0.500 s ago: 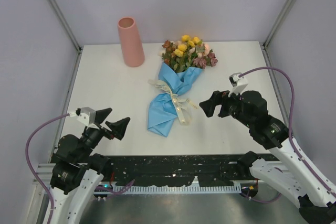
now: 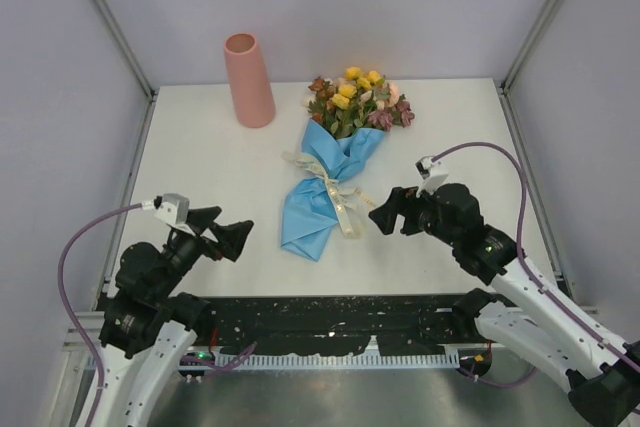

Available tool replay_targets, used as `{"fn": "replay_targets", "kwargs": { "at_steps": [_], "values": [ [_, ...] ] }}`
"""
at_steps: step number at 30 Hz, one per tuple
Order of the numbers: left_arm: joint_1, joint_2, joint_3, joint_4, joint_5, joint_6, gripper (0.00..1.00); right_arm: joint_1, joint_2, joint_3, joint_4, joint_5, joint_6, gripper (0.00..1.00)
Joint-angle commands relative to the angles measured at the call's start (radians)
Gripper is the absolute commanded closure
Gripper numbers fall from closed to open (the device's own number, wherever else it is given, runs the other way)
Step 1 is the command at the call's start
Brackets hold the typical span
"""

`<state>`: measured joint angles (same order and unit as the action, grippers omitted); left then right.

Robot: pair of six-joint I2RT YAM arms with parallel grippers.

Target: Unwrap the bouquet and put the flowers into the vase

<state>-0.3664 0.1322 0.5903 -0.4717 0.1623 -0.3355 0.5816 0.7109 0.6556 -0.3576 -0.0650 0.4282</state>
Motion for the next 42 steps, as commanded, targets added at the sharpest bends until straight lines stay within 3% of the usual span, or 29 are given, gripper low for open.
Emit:
{"fn": "replay_targets", "kwargs": {
  "at_steps": [1,7,12,18,24,28,31,36,42],
  "values": [
    [-0.002,0.085,0.005,0.013,0.052,-0.138,0.05,0.004,0.088,-0.07,0.258,-0.09,0.046,0.22],
    [-0.003,0.194,-0.046,0.038,0.079,-0.238,0.09,0.004,0.317,-0.018,0.436,-0.054,0.034,0.35],
    [-0.002,0.294,-0.049,0.067,0.078,-0.27,0.12,0.004,0.546,0.025,0.537,-0.245,0.04,0.26],
    [-0.002,0.447,-0.069,0.229,0.147,-0.353,0.17,0.004,0.66,0.041,0.582,-0.292,0.061,0.31],
    [-0.032,0.619,-0.066,0.376,0.194,-0.422,0.25,0.004,0.731,-0.057,0.704,-0.355,0.115,0.34],
    [-0.097,0.727,-0.053,0.438,0.174,-0.436,0.27,0.004,0.734,-0.079,0.697,-0.363,0.127,0.37],
    [-0.16,0.793,-0.044,0.508,0.151,-0.454,0.3,0.003,0.655,-0.109,0.689,-0.349,0.158,0.32],
    [-0.287,0.901,-0.046,0.66,0.024,-0.497,0.33,-0.046,0.409,-0.111,0.485,-0.057,0.193,0.36],
    [-0.445,1.113,0.009,0.789,-0.196,-0.568,0.38,-0.155,0.227,-0.125,0.413,0.042,0.208,0.36]
  ]
}}
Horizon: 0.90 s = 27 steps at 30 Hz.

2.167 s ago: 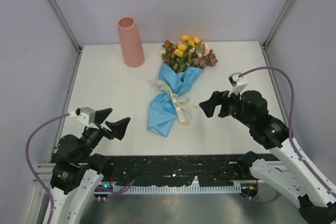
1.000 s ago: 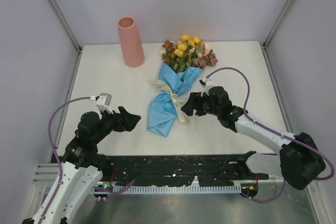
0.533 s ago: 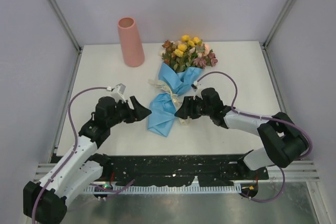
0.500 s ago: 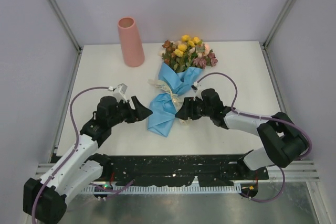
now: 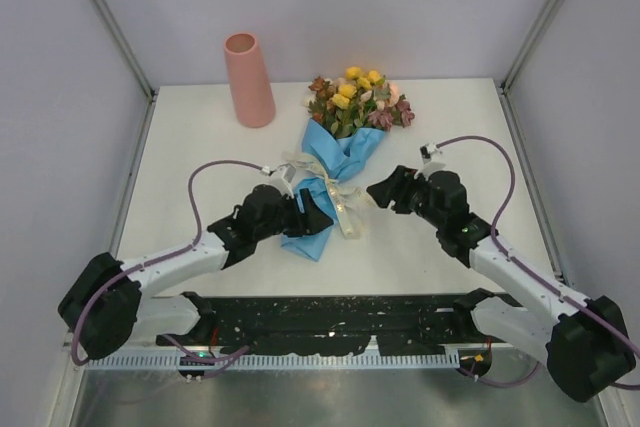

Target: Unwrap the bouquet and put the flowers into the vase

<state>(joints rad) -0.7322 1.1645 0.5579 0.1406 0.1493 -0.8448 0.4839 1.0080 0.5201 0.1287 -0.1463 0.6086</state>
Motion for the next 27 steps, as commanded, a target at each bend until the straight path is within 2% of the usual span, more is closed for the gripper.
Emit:
{"fn": "replay_targets", "kwargs": {
  "at_steps": [1,7,15,18,22,27],
  "values": [
    [-0.094,0.113,0.053,0.194,-0.201,-0.065,0.38,-0.064,-0.087,0.006,-0.078,0.12,0.023,0.36],
    [-0.162,0.315,0.175,0.192,-0.263,-0.062,0.38,-0.09,-0.183,-0.028,-0.1,0.143,-0.021,0.36],
    [-0.185,0.514,0.238,0.304,-0.238,-0.116,0.43,-0.133,-0.23,-0.003,-0.123,0.117,-0.05,0.36],
    [-0.188,0.523,0.249,0.292,-0.235,-0.099,0.44,-0.137,-0.24,-0.005,-0.123,0.114,-0.058,0.36],
    [-0.203,0.474,0.26,0.171,-0.266,-0.06,0.42,-0.139,-0.25,-0.02,-0.123,0.114,-0.055,0.36],
    [-0.246,0.371,0.249,-0.015,-0.416,-0.048,0.4,-0.143,-0.269,-0.029,-0.123,0.113,-0.059,0.36]
  ]
}}
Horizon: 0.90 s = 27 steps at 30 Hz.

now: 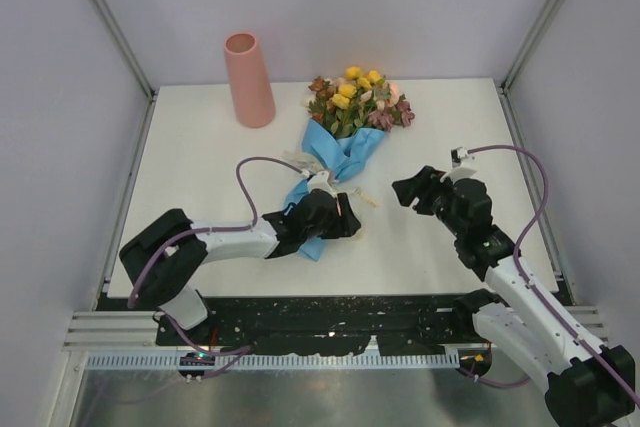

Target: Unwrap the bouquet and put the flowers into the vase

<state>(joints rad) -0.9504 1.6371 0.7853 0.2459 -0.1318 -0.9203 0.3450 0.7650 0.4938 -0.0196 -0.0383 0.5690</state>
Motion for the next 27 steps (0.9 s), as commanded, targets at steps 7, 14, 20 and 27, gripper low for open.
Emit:
{"fn": "replay_targets", "kwargs": {
  "at_steps": [7,14,20,27],
  "values": [
    [-0.036,0.01,0.1,-0.14,-0.108,0.02,0.4,-0.009,-0.026,0.002,0.026,0.006,-0.015,0.36],
    [-0.05,0.081,0.143,-0.178,-0.132,-0.008,0.41,-0.011,-0.055,0.003,-0.002,0.008,-0.02,0.36],
    [-0.056,0.07,0.131,-0.276,-0.192,-0.025,0.45,-0.011,0.049,0.008,0.069,-0.014,-0.021,0.38],
    [-0.056,0.015,0.038,-0.269,-0.213,-0.045,0.56,-0.009,0.364,0.08,0.275,-0.136,-0.135,0.37]
  ]
}}
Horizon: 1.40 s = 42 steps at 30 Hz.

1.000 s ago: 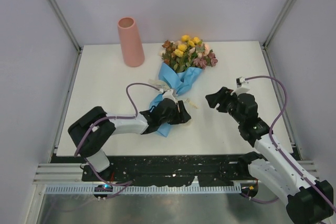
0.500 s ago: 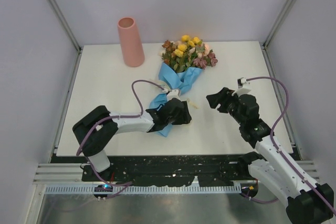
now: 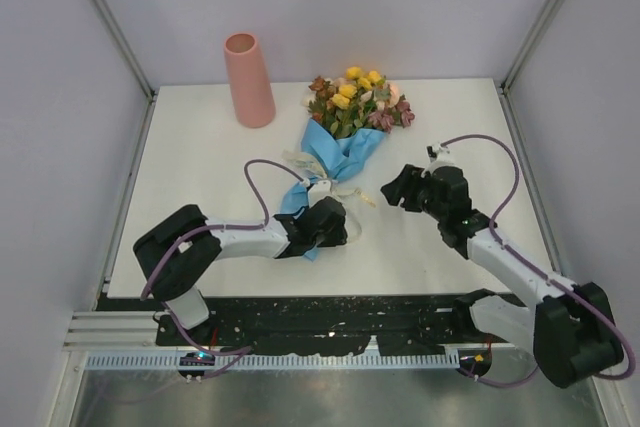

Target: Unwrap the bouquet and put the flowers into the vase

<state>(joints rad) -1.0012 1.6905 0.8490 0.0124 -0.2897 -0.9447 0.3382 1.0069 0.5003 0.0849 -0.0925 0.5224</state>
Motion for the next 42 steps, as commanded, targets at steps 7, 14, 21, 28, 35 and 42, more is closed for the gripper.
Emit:
{"fn": "replay_targets", "kwargs": {
  "at_steps": [7,14,21,28,35,42],
  "values": [
    [-0.005,-0.078,-0.076,-0.045,-0.071,-0.046,0.61,-0.004,0.476,0.216,0.325,-0.286,-0.079,0.32],
    [-0.005,-0.149,-0.14,-0.051,-0.101,-0.054,0.61,0.007,0.627,0.247,0.342,-0.279,0.31,0.35],
    [-0.004,-0.155,-0.142,-0.042,-0.094,-0.049,0.6,0.076,0.624,0.192,0.32,-0.159,0.661,0.34],
    [-0.004,-0.179,-0.156,-0.029,-0.083,-0.043,0.6,0.096,0.683,0.208,0.311,-0.107,0.777,0.32],
    [-0.005,-0.196,-0.162,-0.025,-0.086,-0.042,0.6,0.104,0.8,0.282,0.343,-0.124,0.847,0.35],
    [-0.004,-0.33,-0.133,-0.113,0.024,-0.009,0.46,0.098,0.822,0.233,0.511,-0.119,0.912,0.88]
  ]
}}
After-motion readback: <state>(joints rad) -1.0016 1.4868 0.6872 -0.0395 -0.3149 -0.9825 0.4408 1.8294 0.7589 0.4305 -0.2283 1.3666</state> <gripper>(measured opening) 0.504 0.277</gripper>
